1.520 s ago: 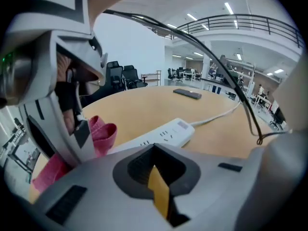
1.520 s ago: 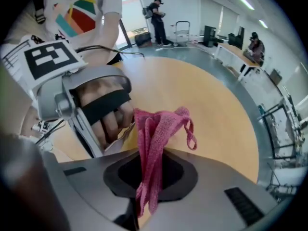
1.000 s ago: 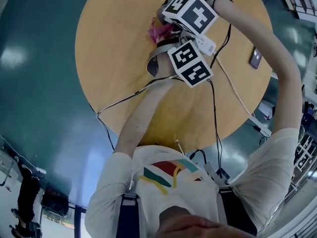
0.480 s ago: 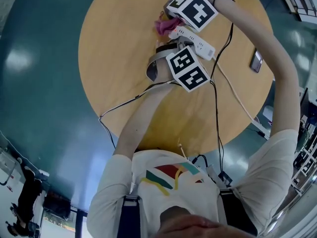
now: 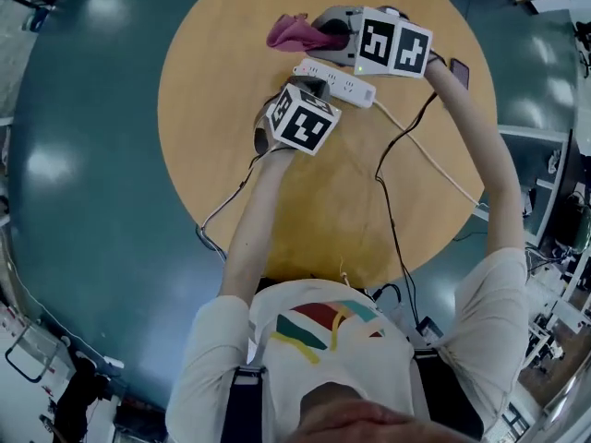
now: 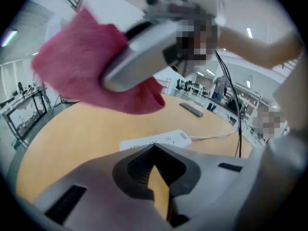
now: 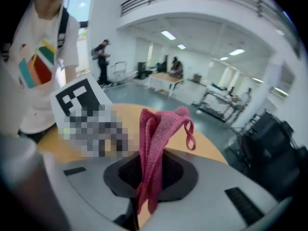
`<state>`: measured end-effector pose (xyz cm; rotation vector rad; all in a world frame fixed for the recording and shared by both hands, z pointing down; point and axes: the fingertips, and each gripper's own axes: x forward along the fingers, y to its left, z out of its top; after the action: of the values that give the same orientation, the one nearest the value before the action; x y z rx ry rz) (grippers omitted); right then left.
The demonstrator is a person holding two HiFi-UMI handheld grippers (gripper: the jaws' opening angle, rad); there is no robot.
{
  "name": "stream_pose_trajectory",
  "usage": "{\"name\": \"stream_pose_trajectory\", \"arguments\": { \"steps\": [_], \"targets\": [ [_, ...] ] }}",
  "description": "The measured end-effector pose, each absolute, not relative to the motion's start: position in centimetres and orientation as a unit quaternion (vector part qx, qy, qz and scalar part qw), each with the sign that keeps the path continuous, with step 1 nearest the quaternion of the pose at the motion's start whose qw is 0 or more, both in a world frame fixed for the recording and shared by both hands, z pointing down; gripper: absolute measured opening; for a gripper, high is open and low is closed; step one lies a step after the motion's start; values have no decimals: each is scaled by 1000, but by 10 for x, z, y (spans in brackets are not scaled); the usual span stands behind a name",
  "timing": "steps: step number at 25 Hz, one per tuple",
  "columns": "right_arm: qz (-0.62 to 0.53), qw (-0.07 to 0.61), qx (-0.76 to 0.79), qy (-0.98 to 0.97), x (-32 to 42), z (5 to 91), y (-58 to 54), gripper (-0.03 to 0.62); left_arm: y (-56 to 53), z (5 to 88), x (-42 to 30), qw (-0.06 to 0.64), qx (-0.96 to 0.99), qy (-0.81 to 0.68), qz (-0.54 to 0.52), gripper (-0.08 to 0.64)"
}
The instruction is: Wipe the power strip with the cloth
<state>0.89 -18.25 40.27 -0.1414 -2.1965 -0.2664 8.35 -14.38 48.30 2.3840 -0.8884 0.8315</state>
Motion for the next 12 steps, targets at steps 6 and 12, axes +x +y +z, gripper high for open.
{"name": "stream_pose_trajectory", "arguments": {
  "steps": [6,12],
  "targets": [
    [70,187,308,-930,107,313,-166,38,-128,375,77,198,890,-390,130,37],
    [92,-31,500,-860,142,278,-43,38,-53,289,52,110,905,-411,3,37]
  ]
}}
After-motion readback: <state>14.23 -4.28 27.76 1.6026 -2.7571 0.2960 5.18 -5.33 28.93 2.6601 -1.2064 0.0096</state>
